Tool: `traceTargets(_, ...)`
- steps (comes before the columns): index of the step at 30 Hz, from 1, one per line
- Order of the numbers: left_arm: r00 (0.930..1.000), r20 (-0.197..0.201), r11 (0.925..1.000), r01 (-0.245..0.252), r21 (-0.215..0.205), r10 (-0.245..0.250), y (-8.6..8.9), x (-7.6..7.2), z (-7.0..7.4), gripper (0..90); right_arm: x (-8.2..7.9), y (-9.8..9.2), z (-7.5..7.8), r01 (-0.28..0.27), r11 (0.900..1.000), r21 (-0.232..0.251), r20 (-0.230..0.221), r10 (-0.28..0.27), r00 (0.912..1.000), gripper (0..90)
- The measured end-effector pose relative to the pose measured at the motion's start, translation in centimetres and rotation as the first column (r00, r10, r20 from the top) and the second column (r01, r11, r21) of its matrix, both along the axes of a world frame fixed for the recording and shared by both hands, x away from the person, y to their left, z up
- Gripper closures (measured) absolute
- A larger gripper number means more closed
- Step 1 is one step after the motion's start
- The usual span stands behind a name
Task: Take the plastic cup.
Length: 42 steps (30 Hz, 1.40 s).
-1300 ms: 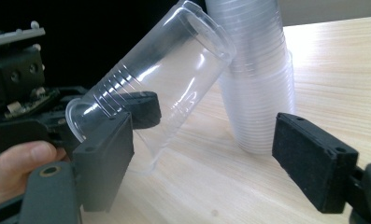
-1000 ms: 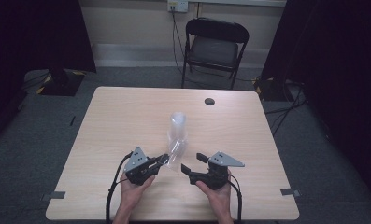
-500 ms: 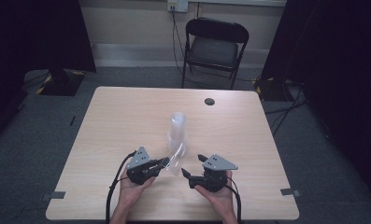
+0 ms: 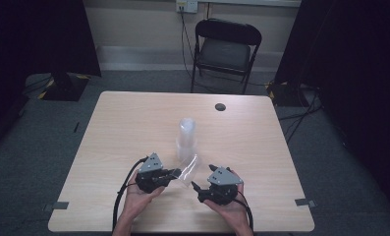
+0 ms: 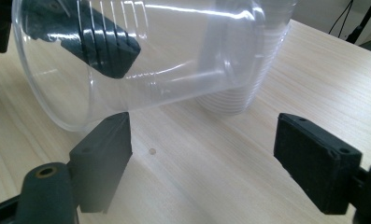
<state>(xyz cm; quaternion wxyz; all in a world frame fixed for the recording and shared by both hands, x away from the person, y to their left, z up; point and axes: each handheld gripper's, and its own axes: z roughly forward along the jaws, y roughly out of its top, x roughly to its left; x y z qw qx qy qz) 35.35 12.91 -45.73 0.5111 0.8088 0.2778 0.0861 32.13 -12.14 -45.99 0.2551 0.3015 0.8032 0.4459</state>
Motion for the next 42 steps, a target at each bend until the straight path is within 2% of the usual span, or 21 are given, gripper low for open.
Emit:
traceTargets(3, 0.9999, -0.009, 0.9997, 0.012, 0.020, -0.012, -0.1, 0.2, 0.1, 86.3, -0.1, 0.1, -0.1, 0.005, 1.000, -0.021, 0.007, -0.004, 1.0000, 18.6)
traceTargets(8, 0.9984, -0.047, 0.9991, 0.033, 0.027, -0.032, -0.4, 0.5, 0.4, 86.3, -0.2, 0.1, -0.3, 0.001, 0.999, -0.052, 0.038, 0.001, 0.9993, 18.1)
traceTargets(10, 0.9973, -0.062, 0.9984, 0.042, 0.038, -0.040, -0.5, 0.6, 0.6, 86.3, -0.4, 0.4, -0.3, -0.002, 0.996, -0.088, 0.072, 0.009, 0.9974, 17.8)
traceTargets(12, 0.9956, -0.081, 0.9981, 0.051, 0.034, -0.049, -0.6, 0.7, 0.6, 86.3, -0.4, 0.5, -0.3, -0.006, 0.995, -0.099, 0.079, 0.014, 0.9968, 17.8)
traceTargets(13, 0.9944, -0.092, 0.9975, 0.056, 0.044, -0.052, -0.6, 0.8, 0.7, 86.4, -0.5, 0.6, -0.3, -0.006, 0.995, -0.100, 0.082, 0.015, 0.9966, 17.6)
traceTargets(14, 0.9922, -0.113, 0.9964, 0.059, 0.061, -0.052, -0.7, 1.0, 0.8, 86.4, -0.5, 0.7, -0.4, -0.008, 0.993, -0.121, 0.092, 0.019, 0.9955, 17.3)
traceTargets(17, 0.9908, -0.125, 0.9951, 0.064, 0.076, -0.054, -0.8, 1.2, 0.9, 86.5, -0.4, 0.8, -0.4, -0.015, 0.991, -0.134, 0.098, 0.028, 0.9948, 16.9)
traceTargets(20, 0.9888, -0.136, 0.9929, 0.075, 0.092, -0.062, -1.1, 1.4, 1.2, 86.5, -0.6, 1.0, -0.5, -0.020, 0.987, -0.161, 0.123, 0.041, 0.9916, 16.6)
traceTargets(24, 0.9844, -0.158, 0.9860, 0.099, 0.135, -0.077, -1.3, 1.7, 1.3, 86.5, -0.8, 1.2, -0.6, -0.024, 0.981, -0.191, 0.151, 0.054, 0.9870, 16.6)
traceTargets(26, 0.9815, -0.175, 0.9846, 0.104, 0.140, -0.079, -1.4, 1.9, 1.3, 86.5, -0.8, 1.3, -0.7, -0.029, 0.977, -0.210, 0.160, 0.063, 0.9850, 16.6)
traceTargets(33, 0.9779, -0.194, 0.9816, 0.108, 0.157, -0.077, -1.8, 2.2, 1.5, 86.5, -1.0, 1.4, -0.7, -0.044, 0.971, -0.235, 0.190, 0.091, 0.9775, 16.6)
traceTargets(34, 0.9752, -0.205, 0.9764, 0.122, 0.179, -0.084, -2.0, 2.5, 1.8, 86.5, -1.1, 1.5, -0.6, -0.052, 0.970, -0.236, 0.205, 0.102, 0.9735, 16.6)
traceTargets(36, 0.9732, -0.212, 0.9758, 0.127, 0.178, -0.088, -2.2, 2.6, 2.0, 86.5, -1.1, 1.5, -0.5, -0.052, 0.969, -0.241, 0.209, 0.104, 0.9723, 16.6)
traceTargets(38, 0.9710, -0.219, 0.9703, 0.140, 0.197, -0.095, -2.4, 2.7, 2.1, 86.4, -1.1, 1.6, -0.5, -0.059, 0.968, -0.244, 0.211, 0.112, 0.9710, 16.6)
traceTargets(41, 0.9720, -0.215, 0.9699, 0.139, 0.200, -0.095, -2.7, 2.7, 2.4, 86.4, -1.2, 1.6, -0.5, -0.066, 0.965, -0.254, 0.222, 0.124, 0.9671, 16.2)
traceTargets(42, 0.9729, -0.211, 0.9697, 0.139, 0.201, -0.095, -2.8, 2.7, 2.5, 86.4, -1.2, 1.6, -0.3, -0.071, 0.967, -0.246, 0.222, 0.127, 0.9668, 16.0)
